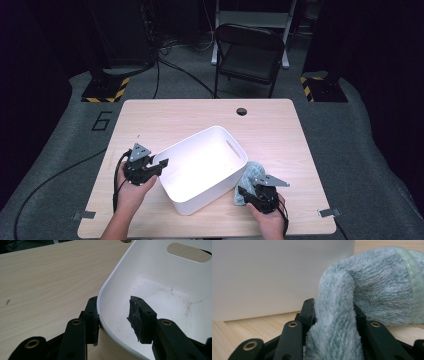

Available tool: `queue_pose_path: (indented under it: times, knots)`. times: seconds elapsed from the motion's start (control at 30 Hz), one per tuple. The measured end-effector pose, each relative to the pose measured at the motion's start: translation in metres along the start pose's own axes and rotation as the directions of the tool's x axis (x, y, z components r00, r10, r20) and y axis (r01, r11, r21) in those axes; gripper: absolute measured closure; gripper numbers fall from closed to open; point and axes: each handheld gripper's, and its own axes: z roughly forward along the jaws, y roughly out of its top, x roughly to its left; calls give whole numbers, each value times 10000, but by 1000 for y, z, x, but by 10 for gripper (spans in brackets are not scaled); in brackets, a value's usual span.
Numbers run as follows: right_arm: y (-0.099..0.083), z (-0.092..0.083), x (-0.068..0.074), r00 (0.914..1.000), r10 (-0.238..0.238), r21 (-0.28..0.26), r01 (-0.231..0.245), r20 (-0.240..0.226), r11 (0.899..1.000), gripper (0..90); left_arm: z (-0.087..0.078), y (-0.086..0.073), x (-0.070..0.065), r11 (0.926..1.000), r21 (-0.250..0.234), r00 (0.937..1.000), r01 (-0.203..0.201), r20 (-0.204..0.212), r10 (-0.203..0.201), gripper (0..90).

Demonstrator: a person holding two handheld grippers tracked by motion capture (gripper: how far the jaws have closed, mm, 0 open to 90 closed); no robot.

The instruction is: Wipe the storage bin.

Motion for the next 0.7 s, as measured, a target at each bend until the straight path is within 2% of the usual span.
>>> queue_pose_path:
  times: [0.13,0.23,0.43,0.63,0.7]
  knots:
    - [0,1,0,9999,-144,136,143,47,9998,645,-4,-4,-3,9996,-129,9996,268,-83,-269,600]
    - [-2,2,0,9997,-193,382,187,148,9991,623,-5,-4,-5,9998,-66,9997,184,-182,-185,601]
    - [-2,-1,1,9990,73,79,-77,443,9999,546,-7,-6,-7,9999,-50,9998,144,-138,-144,598]
    - [-3,7,-2,9979,-291,276,276,581,9992,651,-8,-7,-8,9999,-111,9998,121,-174,-123,598]
    - [-2,8,-3,9985,-245,284,231,491,9993,667,-9,-7,-9,9999,-97,9998,106,-195,-108,599]
